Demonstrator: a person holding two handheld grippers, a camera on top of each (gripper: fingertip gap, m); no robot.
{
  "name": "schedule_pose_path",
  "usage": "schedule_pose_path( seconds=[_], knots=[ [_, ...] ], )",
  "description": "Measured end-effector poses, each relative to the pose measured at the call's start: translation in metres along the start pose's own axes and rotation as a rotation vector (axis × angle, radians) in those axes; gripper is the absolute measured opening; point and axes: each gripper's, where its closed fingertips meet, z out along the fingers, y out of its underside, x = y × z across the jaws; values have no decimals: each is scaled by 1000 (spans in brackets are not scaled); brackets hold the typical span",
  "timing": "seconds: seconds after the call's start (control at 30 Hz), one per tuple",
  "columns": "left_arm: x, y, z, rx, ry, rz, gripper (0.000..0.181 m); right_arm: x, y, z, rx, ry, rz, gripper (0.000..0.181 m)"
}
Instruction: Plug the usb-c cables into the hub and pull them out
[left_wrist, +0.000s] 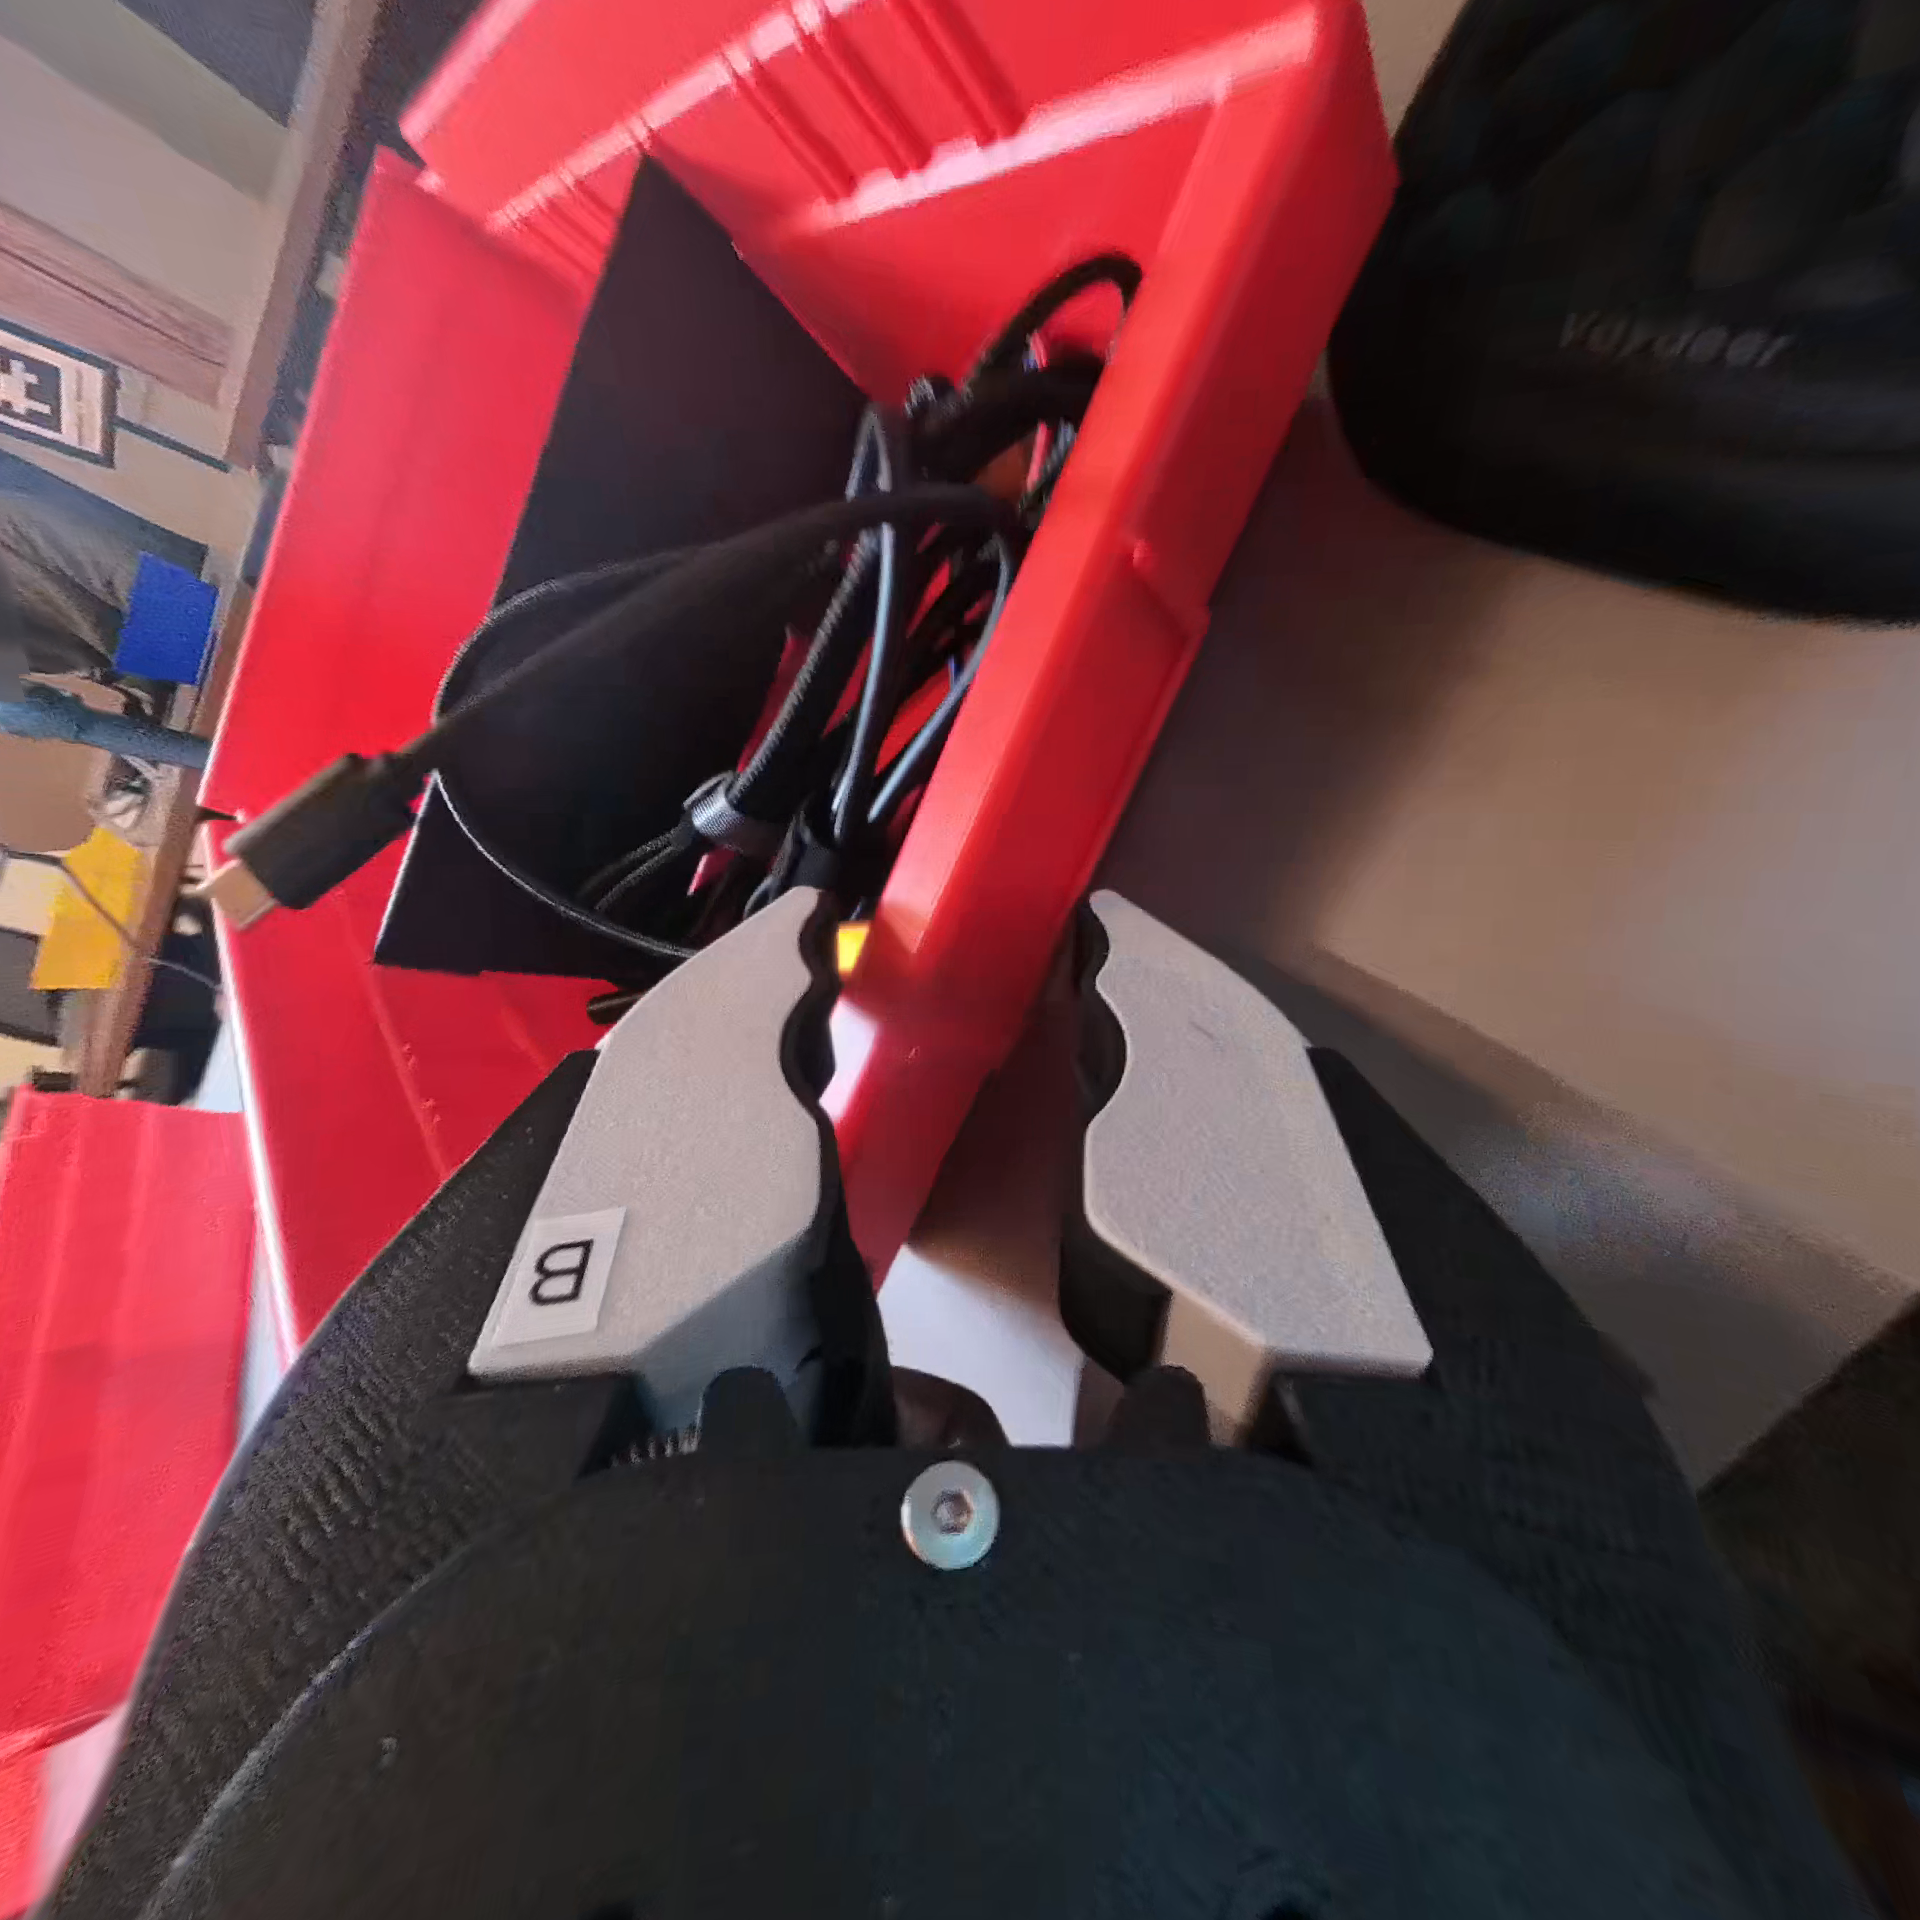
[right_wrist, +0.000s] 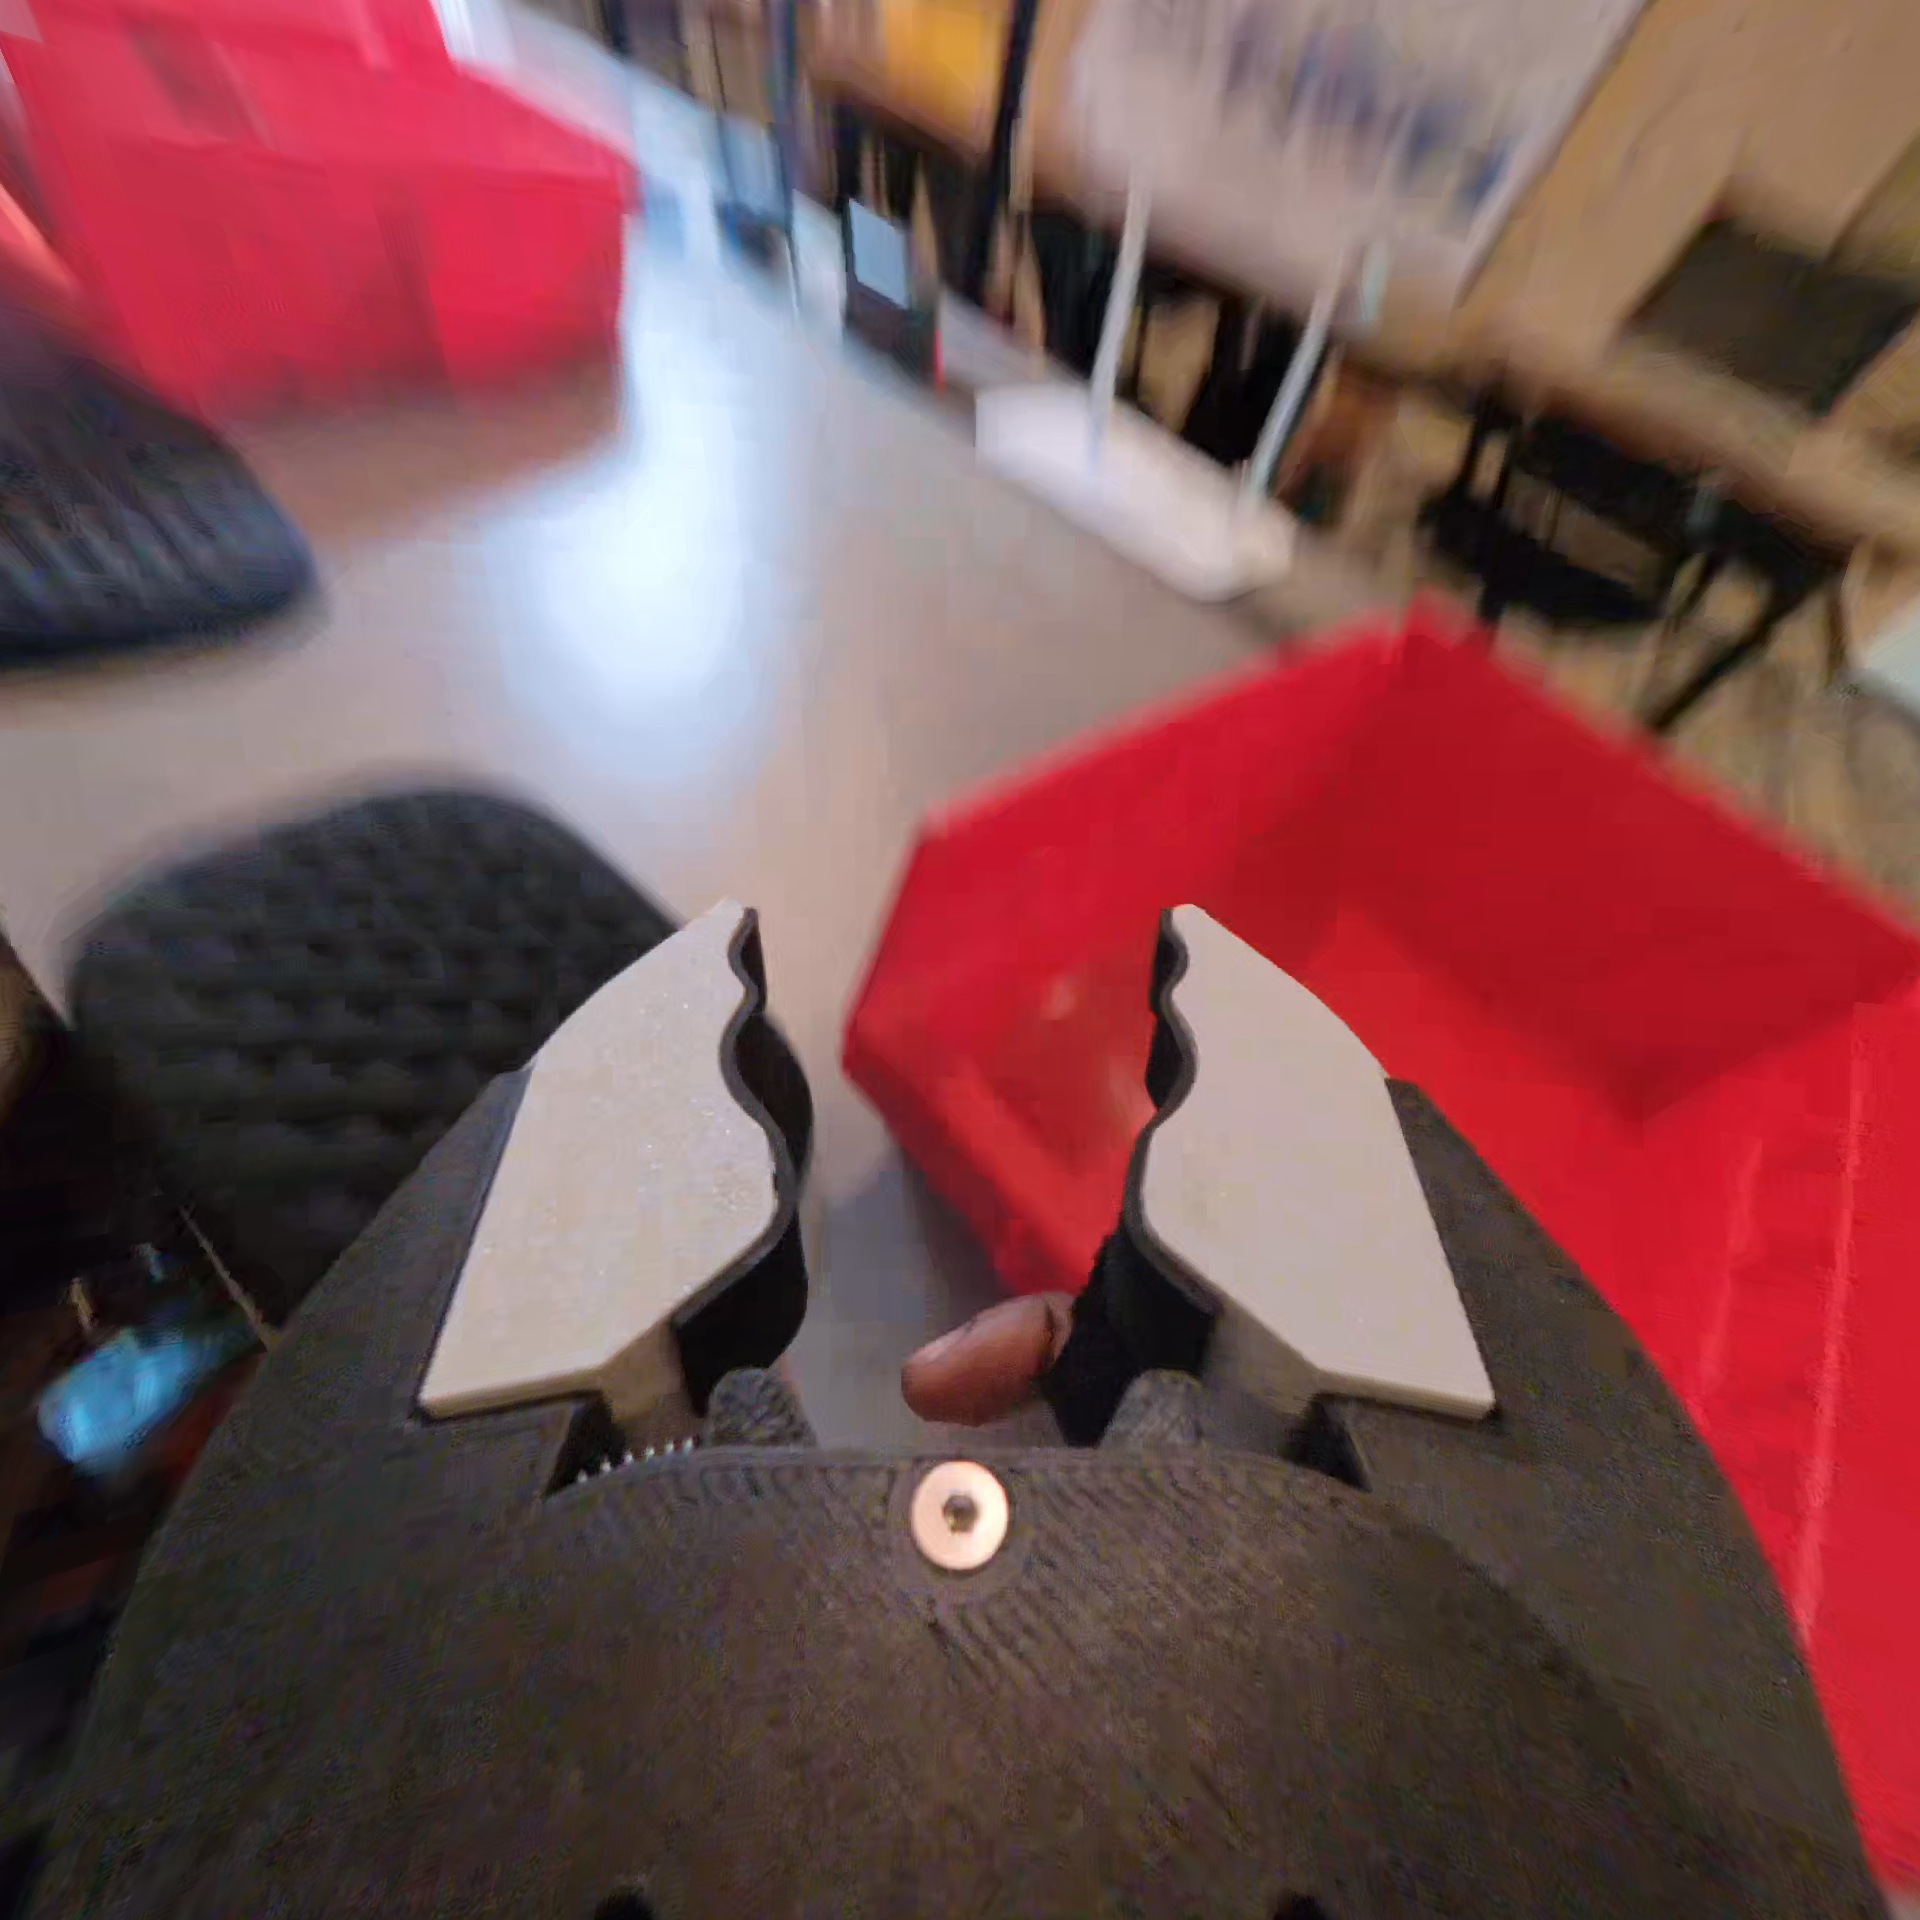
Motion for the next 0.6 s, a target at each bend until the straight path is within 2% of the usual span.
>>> schedule_pose_path(
  seconds=[0.07,0.13,0.2,0.27,0.37,0.43,0.5,0.6],
  knots=[
    [-2,-15,-10,93,3,-95,51,-2,-60,-18,347,-9,41,78],
    [-11,-44,-27,248,-17,-236,51,4,-113,-45,697,35,125,91],
    [-27,-80,-50,448,-5,-443,53,4,-147,-64,942,30,197,102],
    [-58,-106,-73,620,-62,-640,56,-7,-169,-67,1087,-30,243,120],
    [-107,-123,-92,758,-141,-904,67,-30,-183,-43,1140,-115,253,137],
    [-130,-132,-90,740,-105,-963,86,-43,-184,-17,1107,-147,258,143],
    [-148,-132,-71,597,-82,-952,88,-54,-183,6,1102,-200,313,138],
    [-151,-126,-25,296,143,-840,76,-67,-179,29,1131,-323,456,133]
  ],
)
